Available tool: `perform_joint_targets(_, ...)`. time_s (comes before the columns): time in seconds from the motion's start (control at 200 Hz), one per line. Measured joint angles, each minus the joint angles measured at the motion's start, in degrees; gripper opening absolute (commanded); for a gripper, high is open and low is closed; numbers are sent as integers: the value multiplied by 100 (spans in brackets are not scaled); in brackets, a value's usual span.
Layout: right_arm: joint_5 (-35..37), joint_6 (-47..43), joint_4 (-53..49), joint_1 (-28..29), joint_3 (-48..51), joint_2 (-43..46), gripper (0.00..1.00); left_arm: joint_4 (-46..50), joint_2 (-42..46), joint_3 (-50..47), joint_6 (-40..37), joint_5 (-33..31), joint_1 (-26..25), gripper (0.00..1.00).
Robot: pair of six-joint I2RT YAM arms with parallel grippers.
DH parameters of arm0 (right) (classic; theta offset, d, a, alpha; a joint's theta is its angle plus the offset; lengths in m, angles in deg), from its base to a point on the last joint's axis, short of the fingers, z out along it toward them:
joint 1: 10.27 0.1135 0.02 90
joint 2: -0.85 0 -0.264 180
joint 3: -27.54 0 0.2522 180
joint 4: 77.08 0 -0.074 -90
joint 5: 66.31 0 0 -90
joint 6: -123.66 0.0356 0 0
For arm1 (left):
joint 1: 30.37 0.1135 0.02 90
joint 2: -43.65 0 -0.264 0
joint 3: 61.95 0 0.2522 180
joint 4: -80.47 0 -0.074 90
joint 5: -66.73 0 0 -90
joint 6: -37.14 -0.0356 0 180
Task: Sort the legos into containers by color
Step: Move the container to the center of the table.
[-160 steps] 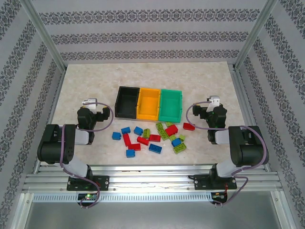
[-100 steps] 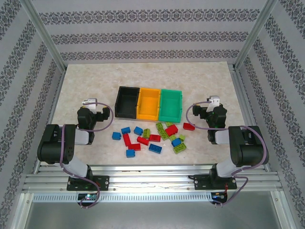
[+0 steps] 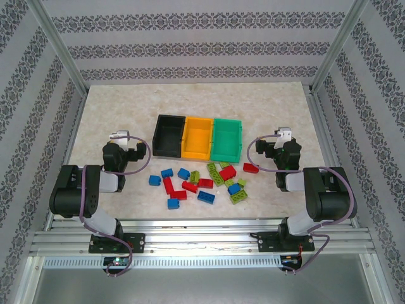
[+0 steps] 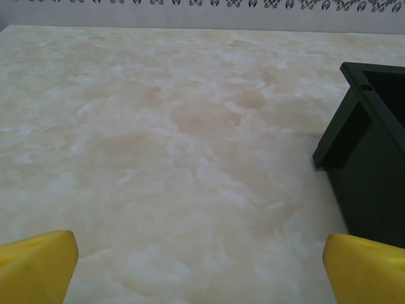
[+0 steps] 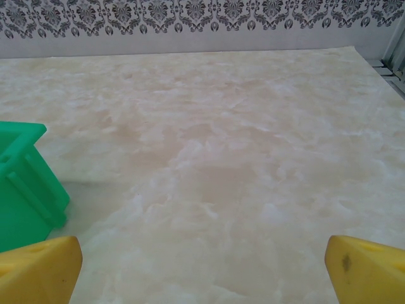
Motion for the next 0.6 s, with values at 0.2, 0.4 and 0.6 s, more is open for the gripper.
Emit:
perform_joint_targets(0.2,2,0,2,0,0,0,98,0,0,0,-2,9,0,99)
perform_joint_targets(0.4,2,0,2,0,0,0,98,0,0,0,0,37,0,99)
perform_joint_targets(0.6,7,-2,2,33,0,0,98,0,0,0,0,42,0,99)
